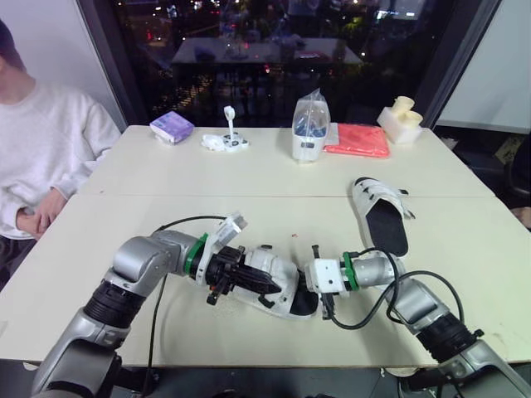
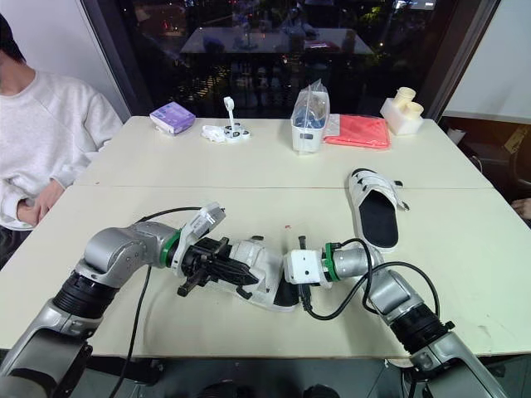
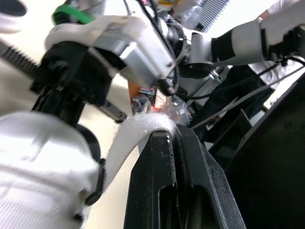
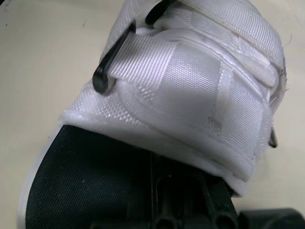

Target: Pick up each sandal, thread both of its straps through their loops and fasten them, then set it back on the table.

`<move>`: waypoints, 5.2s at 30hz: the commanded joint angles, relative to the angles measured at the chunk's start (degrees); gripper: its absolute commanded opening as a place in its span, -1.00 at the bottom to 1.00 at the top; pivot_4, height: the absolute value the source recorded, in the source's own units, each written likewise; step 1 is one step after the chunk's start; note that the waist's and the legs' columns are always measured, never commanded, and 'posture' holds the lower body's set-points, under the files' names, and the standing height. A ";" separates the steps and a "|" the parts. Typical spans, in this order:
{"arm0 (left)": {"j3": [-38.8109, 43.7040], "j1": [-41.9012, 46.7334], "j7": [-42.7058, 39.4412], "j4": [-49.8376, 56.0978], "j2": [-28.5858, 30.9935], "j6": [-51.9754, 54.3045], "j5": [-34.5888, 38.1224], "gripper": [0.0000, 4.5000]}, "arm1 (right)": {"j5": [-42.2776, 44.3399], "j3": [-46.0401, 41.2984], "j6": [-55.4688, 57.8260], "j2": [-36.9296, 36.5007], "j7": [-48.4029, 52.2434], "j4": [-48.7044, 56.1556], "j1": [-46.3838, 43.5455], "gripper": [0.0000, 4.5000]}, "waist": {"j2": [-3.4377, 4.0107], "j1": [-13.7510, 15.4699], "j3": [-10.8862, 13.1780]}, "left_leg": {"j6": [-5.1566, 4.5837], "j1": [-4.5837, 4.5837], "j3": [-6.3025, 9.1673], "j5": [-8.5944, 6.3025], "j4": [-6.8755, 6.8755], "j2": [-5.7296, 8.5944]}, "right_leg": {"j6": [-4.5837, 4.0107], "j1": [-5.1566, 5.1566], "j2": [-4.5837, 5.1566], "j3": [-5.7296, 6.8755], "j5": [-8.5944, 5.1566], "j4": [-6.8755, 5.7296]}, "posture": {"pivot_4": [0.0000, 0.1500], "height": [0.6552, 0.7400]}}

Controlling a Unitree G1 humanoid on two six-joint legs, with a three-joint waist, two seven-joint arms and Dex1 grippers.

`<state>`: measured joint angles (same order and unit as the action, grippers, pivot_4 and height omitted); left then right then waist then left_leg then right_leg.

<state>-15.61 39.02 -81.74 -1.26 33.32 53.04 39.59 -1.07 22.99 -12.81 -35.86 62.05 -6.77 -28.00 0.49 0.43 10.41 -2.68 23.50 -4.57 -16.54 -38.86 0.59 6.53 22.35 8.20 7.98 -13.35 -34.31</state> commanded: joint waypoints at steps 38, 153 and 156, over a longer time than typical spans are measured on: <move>14.56 13.13 25.51 -28.44 -21.43 5.66 -5.35 0.98 | -5.05 1.61 2.21 -0.30 -0.65 -5.76 1.04 -1.00 | -0.13 0.49 -0.15 | 0.17 -0.36 0.09 -0.04 -0.31 0.00 | -0.08 -0.28 0.35 0.07 0.11 -0.10 | 1.00 1.00; -5.62 28.34 25.83 -69.89 -22.22 -76.57 -55.69 0.99 | -6.25 0.76 3.24 -0.30 -3.00 -4.40 2.44 -1.00 | -0.38 0.27 -0.26 | -0.18 -0.13 -0.15 0.00 -0.39 0.07 | -0.09 0.09 0.34 0.07 0.11 -0.74 | 1.00 1.00; -2.75 29.58 25.70 -70.40 -22.20 -74.09 -53.07 0.99 | -6.26 0.80 3.34 -0.16 -3.14 -4.36 2.44 -1.00 | -0.40 0.24 -0.27 | -0.19 -0.13 -0.15 0.00 -0.39 0.07 | -0.08 0.09 0.35 0.07 0.11 -0.74 | 1.00 1.00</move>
<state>-18.91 68.53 -55.72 -69.64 10.44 -23.16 -13.04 -3.67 21.95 -12.19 -34.88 57.96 -8.42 -27.85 0.09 0.67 10.14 -2.88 23.37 -4.72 -16.55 -39.25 0.66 6.44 22.45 8.55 8.05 -13.24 -35.05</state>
